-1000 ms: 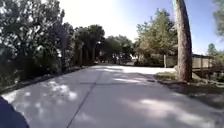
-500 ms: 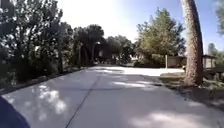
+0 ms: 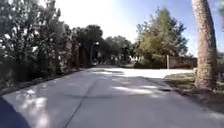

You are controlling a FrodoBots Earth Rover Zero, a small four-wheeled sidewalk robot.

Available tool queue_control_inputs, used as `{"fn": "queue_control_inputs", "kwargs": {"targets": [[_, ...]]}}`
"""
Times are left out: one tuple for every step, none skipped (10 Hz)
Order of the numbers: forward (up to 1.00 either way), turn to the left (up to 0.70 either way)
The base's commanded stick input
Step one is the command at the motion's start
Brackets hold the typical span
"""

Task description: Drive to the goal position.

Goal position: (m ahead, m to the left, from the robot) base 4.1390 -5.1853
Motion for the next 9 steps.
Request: {"fn": "queue_control_inputs", "kwargs": {"targets": [[0.7,0.0],[0.7,0.0],[0.7,0.0],[0.7,0.0],[0.7,0.0],[0.7,0.0],[0.7,0.0],[0.7,0.0],[0.7,0.0]]}}
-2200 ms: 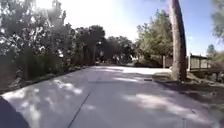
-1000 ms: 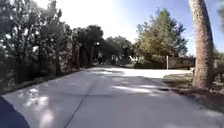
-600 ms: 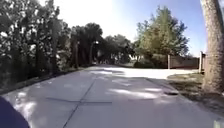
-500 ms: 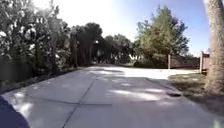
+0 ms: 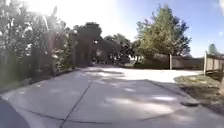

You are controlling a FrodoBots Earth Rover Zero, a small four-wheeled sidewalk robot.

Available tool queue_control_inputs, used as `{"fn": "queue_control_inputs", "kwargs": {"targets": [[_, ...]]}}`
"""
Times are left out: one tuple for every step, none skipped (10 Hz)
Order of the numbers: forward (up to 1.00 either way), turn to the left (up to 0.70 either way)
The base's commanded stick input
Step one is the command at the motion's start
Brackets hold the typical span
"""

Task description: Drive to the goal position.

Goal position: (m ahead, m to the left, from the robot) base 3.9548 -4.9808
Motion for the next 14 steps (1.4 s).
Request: {"fn": "queue_control_inputs", "kwargs": {"targets": [[0.7,0.0],[0.7,0.0],[0.7,0.0],[0.7,0.0],[0.7,0.0],[0.7,-0.17],[0.7,-0.35],[0.7,-0.35],[0.7,-0.35],[0.7,-0.35],[0.7,-0.35],[0.7,-0.35],[0.7,-0.35],[0.7,-0.35]]}}
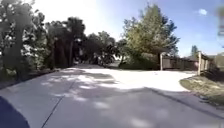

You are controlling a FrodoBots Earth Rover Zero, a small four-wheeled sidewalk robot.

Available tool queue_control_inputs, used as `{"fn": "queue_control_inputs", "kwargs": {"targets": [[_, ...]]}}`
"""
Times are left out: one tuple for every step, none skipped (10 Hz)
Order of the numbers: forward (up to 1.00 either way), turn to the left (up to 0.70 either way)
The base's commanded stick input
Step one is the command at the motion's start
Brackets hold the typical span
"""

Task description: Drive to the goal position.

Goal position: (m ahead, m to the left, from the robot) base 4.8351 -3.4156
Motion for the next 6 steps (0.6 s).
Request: {"fn": "queue_control_inputs", "kwargs": {"targets": [[0.7,-0.31],[0.7,-0.02],[0.7,0.0],[0.7,0.0],[0.7,0.0],[0.7,0.0]]}}
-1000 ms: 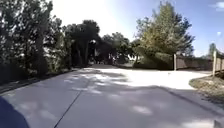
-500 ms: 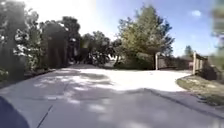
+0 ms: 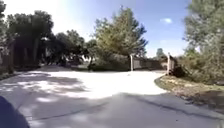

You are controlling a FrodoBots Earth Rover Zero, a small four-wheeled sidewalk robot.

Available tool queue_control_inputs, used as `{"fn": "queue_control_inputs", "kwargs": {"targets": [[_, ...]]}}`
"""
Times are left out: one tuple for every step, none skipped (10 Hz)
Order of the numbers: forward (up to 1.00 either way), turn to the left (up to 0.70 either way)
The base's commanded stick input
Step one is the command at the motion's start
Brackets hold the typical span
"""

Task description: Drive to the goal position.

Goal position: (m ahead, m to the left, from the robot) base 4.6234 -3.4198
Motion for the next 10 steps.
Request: {"fn": "queue_control_inputs", "kwargs": {"targets": [[0.7,0.0],[0.7,0.0],[0.7,0.0],[0.7,0.0],[0.7,0.0],[0.7,0.0],[0.7,0.0],[0.7,0.0],[0.7,0.0],[0.7,0.0]]}}
